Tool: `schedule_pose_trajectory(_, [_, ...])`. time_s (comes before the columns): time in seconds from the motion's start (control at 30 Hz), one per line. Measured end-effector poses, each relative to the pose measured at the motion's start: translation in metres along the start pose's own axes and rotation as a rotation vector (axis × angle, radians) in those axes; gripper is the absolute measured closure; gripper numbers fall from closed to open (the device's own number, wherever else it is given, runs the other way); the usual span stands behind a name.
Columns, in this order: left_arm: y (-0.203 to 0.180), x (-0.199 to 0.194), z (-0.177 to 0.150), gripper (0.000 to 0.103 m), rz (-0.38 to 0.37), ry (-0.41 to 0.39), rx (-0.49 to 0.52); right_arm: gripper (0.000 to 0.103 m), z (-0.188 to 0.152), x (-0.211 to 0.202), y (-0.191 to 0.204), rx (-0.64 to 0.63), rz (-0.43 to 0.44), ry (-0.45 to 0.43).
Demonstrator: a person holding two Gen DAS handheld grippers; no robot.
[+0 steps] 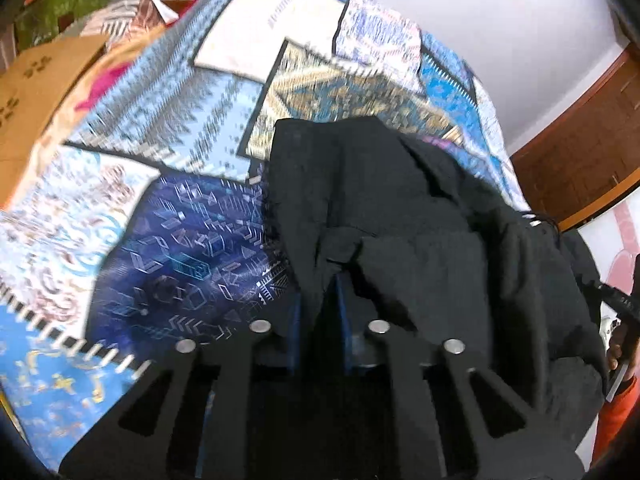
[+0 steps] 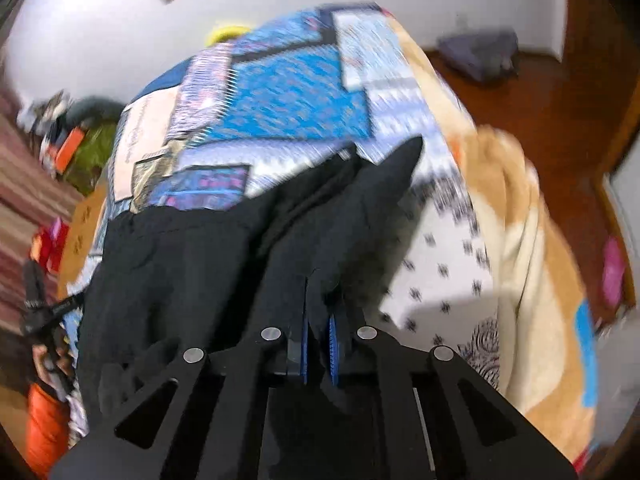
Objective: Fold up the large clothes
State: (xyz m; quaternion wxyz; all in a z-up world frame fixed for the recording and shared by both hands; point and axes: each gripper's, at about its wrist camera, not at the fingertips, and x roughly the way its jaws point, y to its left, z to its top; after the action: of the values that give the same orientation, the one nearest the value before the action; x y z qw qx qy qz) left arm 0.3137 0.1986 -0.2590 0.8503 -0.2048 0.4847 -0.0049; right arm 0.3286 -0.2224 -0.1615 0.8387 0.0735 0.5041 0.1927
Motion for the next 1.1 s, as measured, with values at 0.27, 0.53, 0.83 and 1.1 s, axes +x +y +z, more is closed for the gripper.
schedule_pose_trajectory(0.27, [0.008, -0.061, 0.030, 0.103, 0.077, -0.134, 0.022, 0.097, 0.038, -0.030, 0.057, -0.147, 0.005, -0.119])
schedule_pose_trajectory(0.53, [0.024, -0.066, 0.037, 0.103, 0.260, -0.146, 0.064, 0.093, 0.044, 0.021, 0.040, -0.082, -0.145, -0.056])
schedule_pose_trajectory(0.83, [0.015, -0.066, 0.008, 0.093, 0.313, -0.062, 0.118, 0.091, 0.026, -0.003, 0.006, -0.043, -0.182, 0.009])
schedule_pose_trajectory(1.1, [0.004, -0.122, -0.014, 0.027, 0.326, -0.169, 0.091, 0.031, -0.010, -0.088, 0.023, -0.224, -0.153, -0.096])
